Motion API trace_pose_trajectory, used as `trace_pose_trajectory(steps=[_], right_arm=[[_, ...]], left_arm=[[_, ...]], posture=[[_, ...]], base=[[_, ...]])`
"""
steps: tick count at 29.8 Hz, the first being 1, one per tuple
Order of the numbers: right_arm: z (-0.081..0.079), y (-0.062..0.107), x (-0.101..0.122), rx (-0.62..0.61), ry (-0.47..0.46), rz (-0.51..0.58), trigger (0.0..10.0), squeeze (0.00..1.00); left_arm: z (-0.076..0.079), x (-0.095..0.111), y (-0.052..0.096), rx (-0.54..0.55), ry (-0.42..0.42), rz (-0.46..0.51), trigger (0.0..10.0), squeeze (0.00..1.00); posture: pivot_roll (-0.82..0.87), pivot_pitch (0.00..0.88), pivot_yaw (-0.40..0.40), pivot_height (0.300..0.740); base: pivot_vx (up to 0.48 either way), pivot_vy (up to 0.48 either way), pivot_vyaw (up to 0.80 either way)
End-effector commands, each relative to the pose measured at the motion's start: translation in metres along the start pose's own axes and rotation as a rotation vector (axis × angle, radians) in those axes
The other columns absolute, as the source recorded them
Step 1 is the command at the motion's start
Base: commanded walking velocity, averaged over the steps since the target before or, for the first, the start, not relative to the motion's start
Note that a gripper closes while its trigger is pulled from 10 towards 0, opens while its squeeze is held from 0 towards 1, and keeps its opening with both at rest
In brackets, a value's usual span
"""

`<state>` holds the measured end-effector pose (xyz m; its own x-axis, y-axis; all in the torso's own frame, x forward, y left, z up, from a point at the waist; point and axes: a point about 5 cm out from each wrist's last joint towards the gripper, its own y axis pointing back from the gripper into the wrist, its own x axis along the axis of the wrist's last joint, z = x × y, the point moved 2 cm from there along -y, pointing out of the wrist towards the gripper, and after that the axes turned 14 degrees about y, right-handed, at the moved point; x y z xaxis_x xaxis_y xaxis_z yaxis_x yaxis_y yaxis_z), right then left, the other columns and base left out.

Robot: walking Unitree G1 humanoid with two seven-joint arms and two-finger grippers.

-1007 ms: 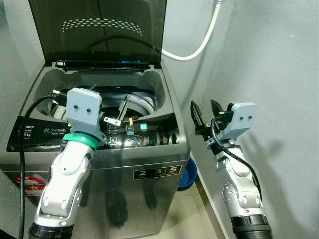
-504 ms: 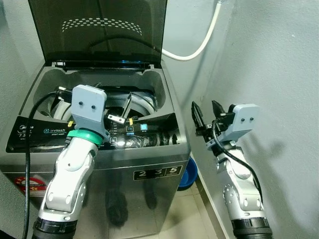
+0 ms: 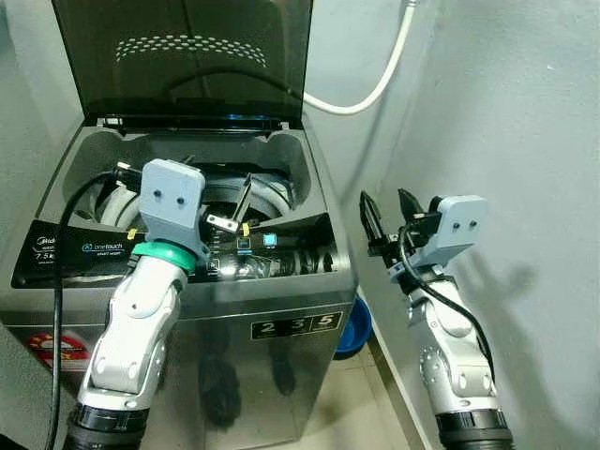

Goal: Clothes washing

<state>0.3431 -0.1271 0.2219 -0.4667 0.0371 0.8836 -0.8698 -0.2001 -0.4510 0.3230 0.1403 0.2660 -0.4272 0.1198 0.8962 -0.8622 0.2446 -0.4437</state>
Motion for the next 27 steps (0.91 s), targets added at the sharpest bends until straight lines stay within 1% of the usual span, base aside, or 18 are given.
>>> trace_pose_trajectory(steps=[1,3,7,9,13,15,19,27], right_arm=[[0.0023,0.0007,0.0023,-0.001,0.018,0.012,10.0,0.0],[0.0045,0.0003,0.0011,-0.016,0.009,0.004,10.0,0.0],[0.0039,-0.0006,0.0016,-0.012,0.009,0.007,10.0,0.0],[0.0041,0.0008,0.0011,-0.015,0.01,0.005,10.0,0.0],[0.005,0.0009,0.0009,-0.027,-0.006,0.006,10.0,0.0],[0.0045,0.0002,0.0016,-0.025,-0.026,0.012,10.0,0.0],[0.0035,-0.0012,0.003,-0.018,-0.039,0.02,10.0,0.0],[0.0005,-0.0023,0.0048,0.001,-0.038,0.032,10.0,0.0]], left_arm=[[0.002,-0.0019,-0.0013,-0.009,-0.01,-0.001,10.0,0.0],[0.0026,-0.0013,-0.0017,-0.013,-0.009,0.001,10.0,0.0],[0.0019,-0.0011,-0.0017,-0.015,-0.012,0.002,10.0,0.0],[-0.0019,-0.0031,0.0002,0.002,-0.017,-0.001,10.0,0.0],[-0.0017,-0.002,0.0001,0.003,-0.015,0.003,10.0,0.0],[-0.0024,-0.0016,0.0001,0.004,-0.02,0.006,10.0,0.0],[-0.0039,0.0,-0.0004,0.008,-0.022,0.011,10.0,0.0],[-0.0069,-0.0003,0.0009,0.022,-0.026,0.01,10.0,0.0]], posture=[[0.01,0.0,0.009,0.74],[0.02,0.0,0.004,0.74],[0.02,0.0,0.006,0.74],[0.02,0.0,0.003,0.74],[0.02,0.0,0.003,0.74],[0.03,0.0,0.0,0.74],[0.03,0.0,-0.002,0.74],[0.04,0.0,-0.001,0.74]], base=[[0.0,0.0,0.0],[0.0,0.0,0.0],[0.0,0.0,0.0],[0.0,0.0,0.0],[0.0,0.0,0.0],[0.0,0.0,0.0],[0.0,0.0,0.0],[0.0,0.0,0.0]])
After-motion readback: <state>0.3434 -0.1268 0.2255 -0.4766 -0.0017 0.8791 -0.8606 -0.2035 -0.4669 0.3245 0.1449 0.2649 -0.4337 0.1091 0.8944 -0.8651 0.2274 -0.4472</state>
